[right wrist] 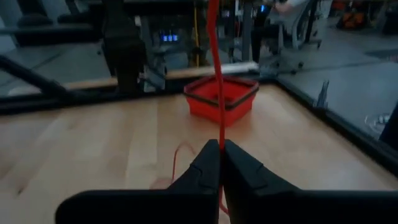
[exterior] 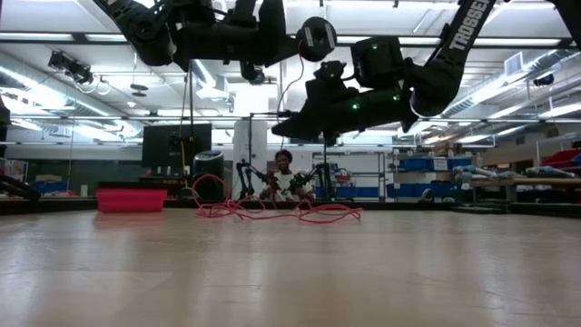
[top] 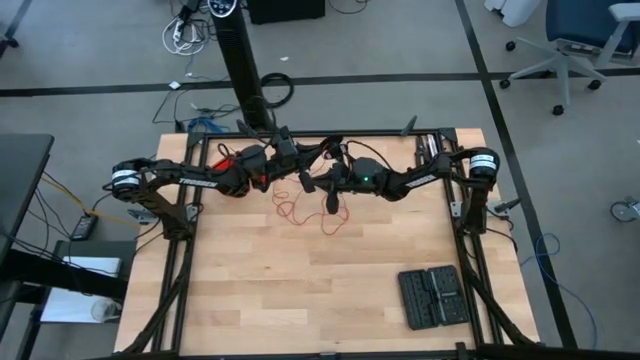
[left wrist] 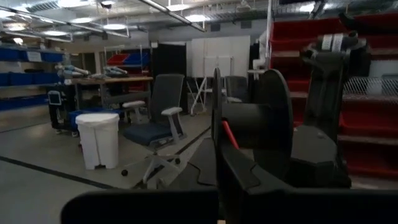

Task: Coil cords
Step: Coil the wire to the spool

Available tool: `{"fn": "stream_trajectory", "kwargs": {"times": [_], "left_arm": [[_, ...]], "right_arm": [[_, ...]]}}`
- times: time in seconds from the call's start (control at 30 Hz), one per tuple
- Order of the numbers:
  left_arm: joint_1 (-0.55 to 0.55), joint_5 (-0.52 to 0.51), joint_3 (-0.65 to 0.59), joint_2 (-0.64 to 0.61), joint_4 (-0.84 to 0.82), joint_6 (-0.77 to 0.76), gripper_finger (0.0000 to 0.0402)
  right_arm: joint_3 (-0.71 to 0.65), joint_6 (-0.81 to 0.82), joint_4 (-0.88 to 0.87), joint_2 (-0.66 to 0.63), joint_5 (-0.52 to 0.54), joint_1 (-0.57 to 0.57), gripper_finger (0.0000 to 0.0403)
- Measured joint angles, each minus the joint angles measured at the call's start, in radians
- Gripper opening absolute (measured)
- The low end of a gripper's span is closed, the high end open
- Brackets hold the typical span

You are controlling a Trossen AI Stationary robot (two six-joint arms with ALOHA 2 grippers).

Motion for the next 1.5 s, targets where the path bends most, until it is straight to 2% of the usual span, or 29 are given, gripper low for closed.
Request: {"fn": "stream_trajectory", "kwargs": {"times": [0.07,0.2,0.43,0.57,0.8,0.9,1.07,1.2,1.5], "left_arm": [[0.0,0.0,0.0,0.0,-0.039,0.0,0.0001],[0.002,0.001,-0.002,-0.02,-0.133,0.002,0.0001],[0.002,-0.026,-0.006,-0.118,-0.346,0.089,0.0001],[0.002,-0.026,-0.008,-0.141,-0.463,0.136,0.0001],[0.0,-0.017,-0.007,-0.142,-0.558,0.161,0.0001],[0.0,-0.027,-0.007,-0.143,-0.585,0.161,0.0001],[0.0,-0.121,-0.007,-0.143,-0.678,0.18,0.0],[0.0,-0.14,-0.006,-0.142,-0.749,0.181,0.0],[-0.001,-0.207,-0.005,-0.143,-0.841,0.174,0.0]], "right_arm": [[-0.007,0.0,-0.04,-0.012,0.004,-0.008,0.0004],[-0.073,-0.001,-0.067,-0.076,0.075,-0.026,0.0003],[-0.209,0.013,-0.172,-0.276,0.121,-0.089,0.0001],[-0.23,-0.04,-0.311,-0.382,0.225,-0.112,0.0001],[-0.231,-0.105,-0.461,-0.478,0.374,-0.128,0.0001],[-0.231,-0.113,-0.482,-0.506,0.373,-0.132,0.0],[-0.232,-0.134,-0.521,-0.564,0.365,-0.127,0.0],[-0.231,-0.13,-0.521,-0.607,0.36,-0.125,0.0001],[-0.232,-0.079,-0.416,-0.633,0.293,-0.072,0.0001]]}}
